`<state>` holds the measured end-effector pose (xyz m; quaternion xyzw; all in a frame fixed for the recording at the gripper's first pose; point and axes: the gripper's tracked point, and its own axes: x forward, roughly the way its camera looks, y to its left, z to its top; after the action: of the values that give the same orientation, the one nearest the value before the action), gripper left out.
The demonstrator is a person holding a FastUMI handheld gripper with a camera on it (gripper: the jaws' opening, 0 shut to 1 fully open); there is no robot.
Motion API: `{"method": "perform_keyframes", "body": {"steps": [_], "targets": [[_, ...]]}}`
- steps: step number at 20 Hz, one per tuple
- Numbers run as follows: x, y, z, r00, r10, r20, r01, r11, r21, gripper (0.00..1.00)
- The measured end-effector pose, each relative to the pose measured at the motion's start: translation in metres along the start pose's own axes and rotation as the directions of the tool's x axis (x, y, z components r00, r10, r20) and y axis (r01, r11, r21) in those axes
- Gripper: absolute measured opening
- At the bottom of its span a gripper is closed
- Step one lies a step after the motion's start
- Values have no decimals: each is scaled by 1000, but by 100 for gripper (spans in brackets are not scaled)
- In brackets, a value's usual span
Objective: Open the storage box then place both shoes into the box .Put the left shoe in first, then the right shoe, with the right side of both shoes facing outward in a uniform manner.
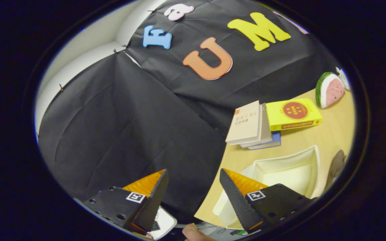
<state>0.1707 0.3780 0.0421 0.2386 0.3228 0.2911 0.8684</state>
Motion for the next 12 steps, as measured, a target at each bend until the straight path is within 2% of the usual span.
{"method": "perform_keyframes", "body": {"steps": [2,4,7,9,12], "targets": [[-13,-48,-1,991,-130,-19,129,991,-28,95],[-24,-94,-4,972,-228,-57,227,974,-30,95],[-44,-157,-16,928,-339,-156,345,939,9,95],[-60,-194,-31,899,-371,-231,390,920,38,95],[-88,-260,-37,840,-467,-275,491,871,19,95]]}}
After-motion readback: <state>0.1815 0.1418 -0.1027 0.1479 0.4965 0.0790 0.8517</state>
